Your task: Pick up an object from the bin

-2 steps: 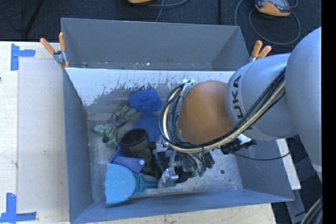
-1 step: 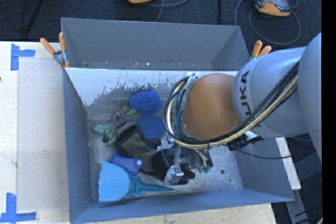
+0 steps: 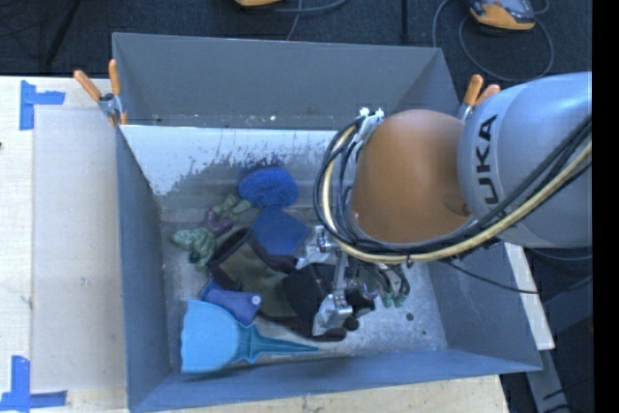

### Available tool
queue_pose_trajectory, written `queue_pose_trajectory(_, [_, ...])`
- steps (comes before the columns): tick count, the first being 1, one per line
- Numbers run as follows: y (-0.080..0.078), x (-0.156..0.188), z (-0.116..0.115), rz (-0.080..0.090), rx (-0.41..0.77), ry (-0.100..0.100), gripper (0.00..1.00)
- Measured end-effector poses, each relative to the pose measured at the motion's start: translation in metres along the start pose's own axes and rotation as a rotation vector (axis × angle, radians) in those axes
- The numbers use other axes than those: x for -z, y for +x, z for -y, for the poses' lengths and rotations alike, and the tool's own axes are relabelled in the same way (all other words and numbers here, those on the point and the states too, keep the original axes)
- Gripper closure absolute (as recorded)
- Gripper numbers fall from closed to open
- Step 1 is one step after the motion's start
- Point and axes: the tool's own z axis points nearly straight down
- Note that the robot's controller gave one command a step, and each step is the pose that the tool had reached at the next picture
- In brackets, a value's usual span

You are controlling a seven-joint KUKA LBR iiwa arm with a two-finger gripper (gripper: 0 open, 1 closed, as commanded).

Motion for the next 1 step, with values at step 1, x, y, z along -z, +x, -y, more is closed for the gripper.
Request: queue_pose_trajectory(1, [-0.0009,0.0284,-0.0003,0.01,0.008,0.0,1.0])
